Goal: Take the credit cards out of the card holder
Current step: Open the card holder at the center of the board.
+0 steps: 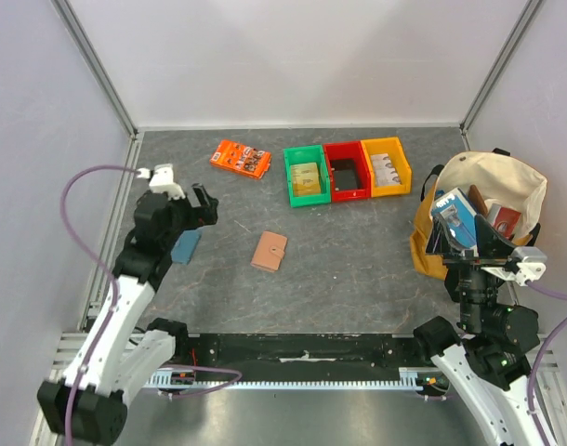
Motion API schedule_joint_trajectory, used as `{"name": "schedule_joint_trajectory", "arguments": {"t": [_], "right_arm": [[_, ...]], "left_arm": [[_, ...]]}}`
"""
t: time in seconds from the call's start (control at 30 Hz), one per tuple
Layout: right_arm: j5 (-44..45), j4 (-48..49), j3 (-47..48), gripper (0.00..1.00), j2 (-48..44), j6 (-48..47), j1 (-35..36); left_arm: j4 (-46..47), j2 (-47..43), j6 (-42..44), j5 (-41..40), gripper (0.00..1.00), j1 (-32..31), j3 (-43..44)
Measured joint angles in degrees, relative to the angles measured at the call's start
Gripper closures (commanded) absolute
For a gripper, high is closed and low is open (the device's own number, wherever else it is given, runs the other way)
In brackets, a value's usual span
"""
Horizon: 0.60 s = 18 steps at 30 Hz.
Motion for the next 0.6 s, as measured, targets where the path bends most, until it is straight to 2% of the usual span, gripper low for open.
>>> {"name": "schedule_joint_trajectory", "arguments": {"t": [0.13, 0.37, 0.47, 0.53, 0.6], "right_arm": [[0.1, -0.1, 0.0, 0.02, 0.0, 0.0, 0.9], [0.2, -0.2, 0.0, 0.02, 0.0, 0.0, 3.2], [0.2, -0.3, 0.0, 0.02, 0.0, 0.0, 3.6], [0.2, -0.4, 0.0, 0.02, 0.0, 0.0, 3.8], [0.2, -0.4, 0.0, 0.02, 0.0, 0.0, 3.8]], "left_arm": [[-3.8, 14.5, -3.9, 10.4, 0.01, 0.0, 4.3], [-7.0, 32.4, -8.2, 20.9, 0.03, -3.1, 6.2], [-7.1, 37.9, -9.9, 23.0, 0.1, -6.0, 6.6], [-6.7, 40.5, -10.8, 23.6, 0.19, -7.5, 6.7], [-5.9, 42.3, -11.5, 24.2, 0.21, -8.5, 7.0]]}}
